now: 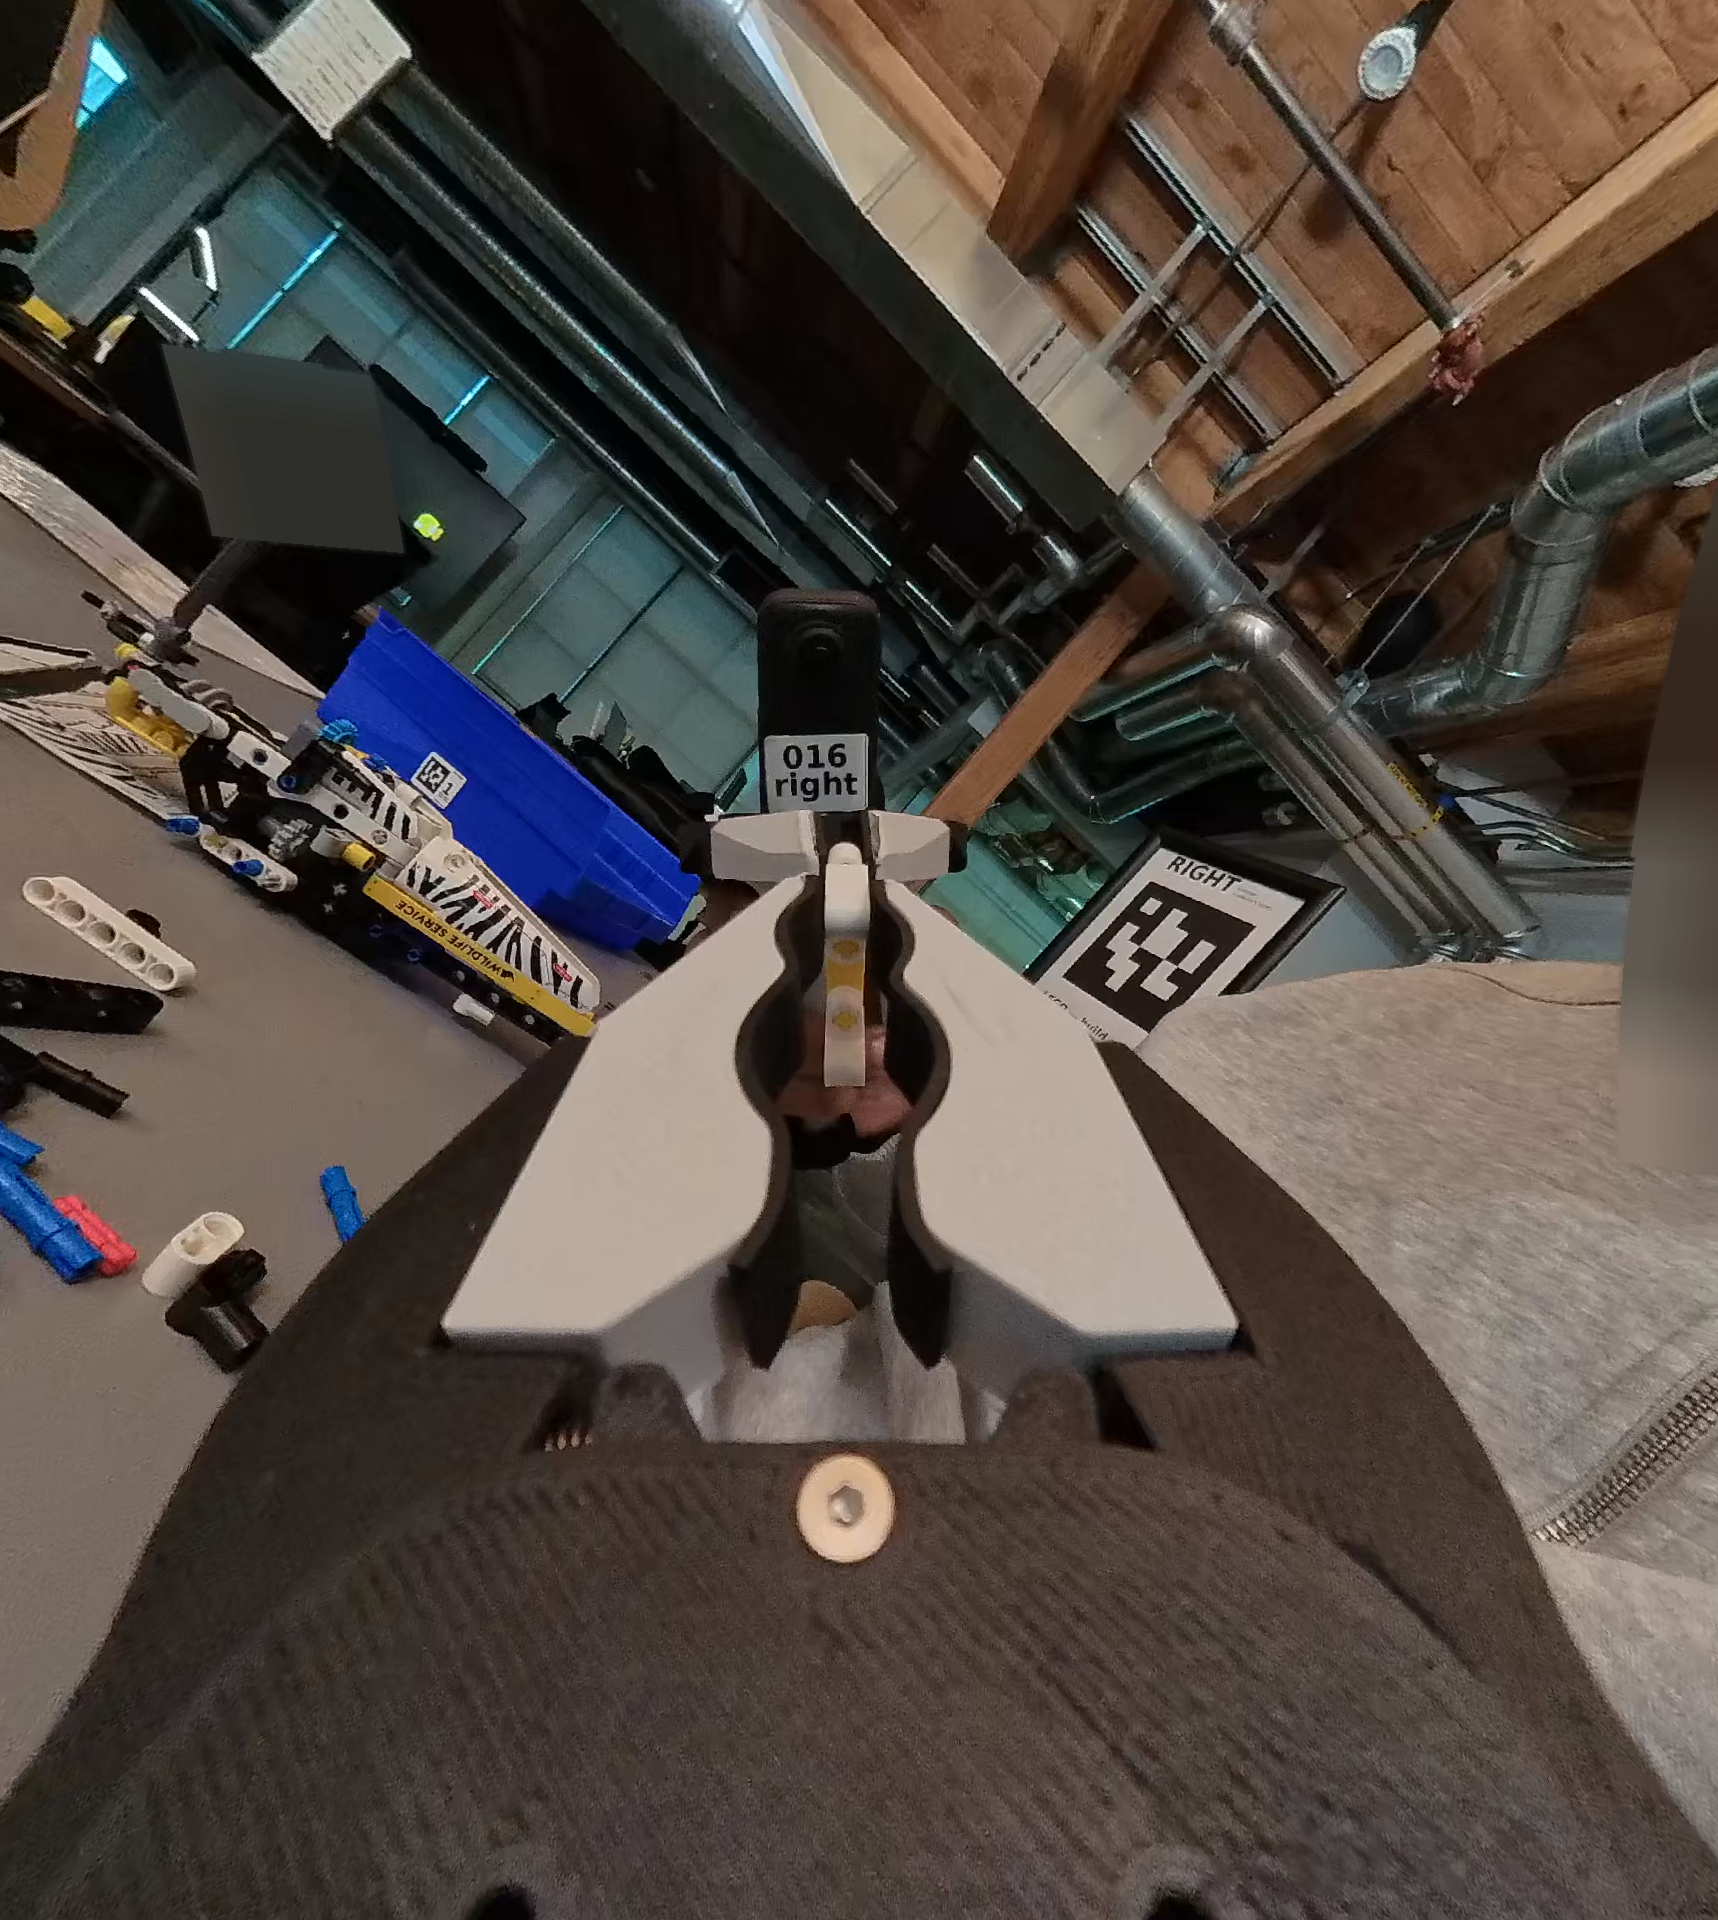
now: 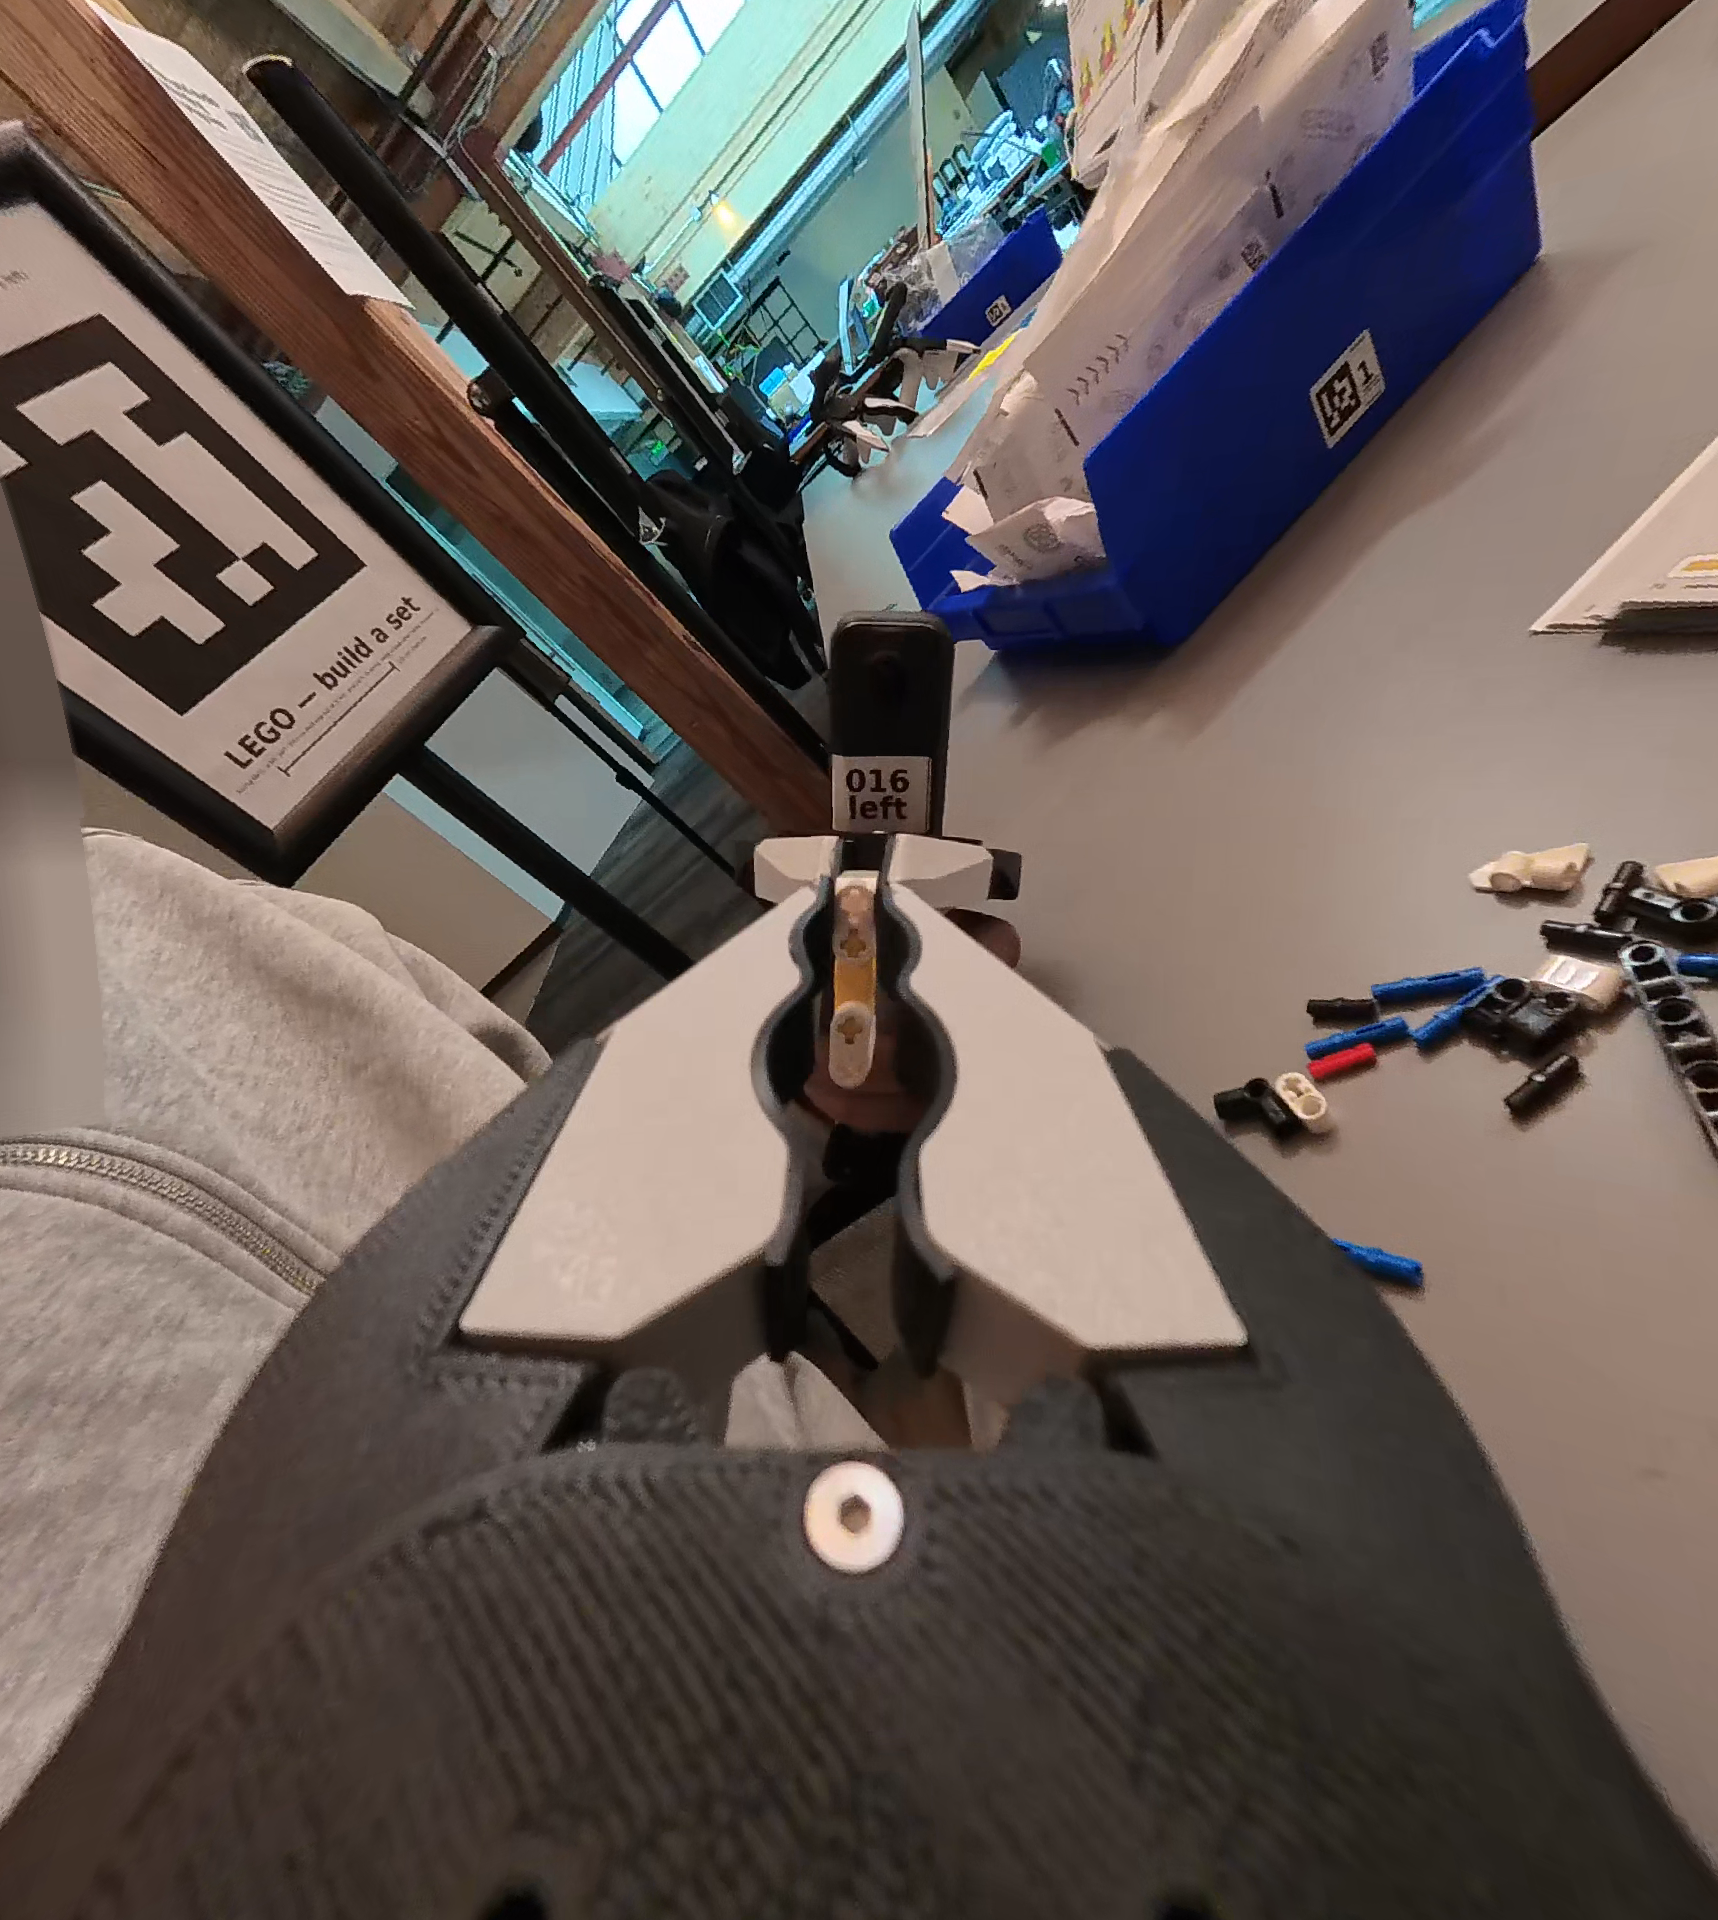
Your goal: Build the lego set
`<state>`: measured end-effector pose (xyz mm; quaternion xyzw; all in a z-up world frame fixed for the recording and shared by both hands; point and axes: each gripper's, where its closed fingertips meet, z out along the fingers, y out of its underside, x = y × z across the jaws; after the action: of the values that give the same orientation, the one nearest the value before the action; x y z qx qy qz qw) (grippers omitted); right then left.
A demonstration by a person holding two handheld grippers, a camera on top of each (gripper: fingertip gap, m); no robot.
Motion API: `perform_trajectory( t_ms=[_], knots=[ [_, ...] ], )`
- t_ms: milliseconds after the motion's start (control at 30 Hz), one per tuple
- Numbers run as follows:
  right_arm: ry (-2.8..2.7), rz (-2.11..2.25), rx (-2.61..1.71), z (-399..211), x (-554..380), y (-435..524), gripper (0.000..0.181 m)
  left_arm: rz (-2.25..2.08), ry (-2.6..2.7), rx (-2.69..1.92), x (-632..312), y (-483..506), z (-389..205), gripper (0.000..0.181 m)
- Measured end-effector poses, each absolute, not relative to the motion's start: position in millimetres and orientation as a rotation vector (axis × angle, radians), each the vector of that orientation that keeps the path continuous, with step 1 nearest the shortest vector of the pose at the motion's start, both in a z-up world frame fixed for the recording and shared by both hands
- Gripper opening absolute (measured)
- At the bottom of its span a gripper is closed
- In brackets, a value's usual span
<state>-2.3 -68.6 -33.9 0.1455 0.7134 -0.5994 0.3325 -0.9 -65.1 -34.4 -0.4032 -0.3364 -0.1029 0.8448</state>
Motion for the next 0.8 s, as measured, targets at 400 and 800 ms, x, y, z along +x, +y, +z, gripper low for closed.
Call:
perform_trajectory(
  t_ms=[400, 800],
  knots=[
    [1.851, -1.552, 0.416, -34.2, -4.0, -68.3, 0.005, -0.218, -0.71, -0.851, -1.2, -64.5, -34.6, 0.005],
    [2.545, -2.053, 0.196, -33.1, -27.0, -74.4, 0.055, -0.198, -0.822, -0.568, -21.4, -100.8, -32.9, 0.005]
  ],
)
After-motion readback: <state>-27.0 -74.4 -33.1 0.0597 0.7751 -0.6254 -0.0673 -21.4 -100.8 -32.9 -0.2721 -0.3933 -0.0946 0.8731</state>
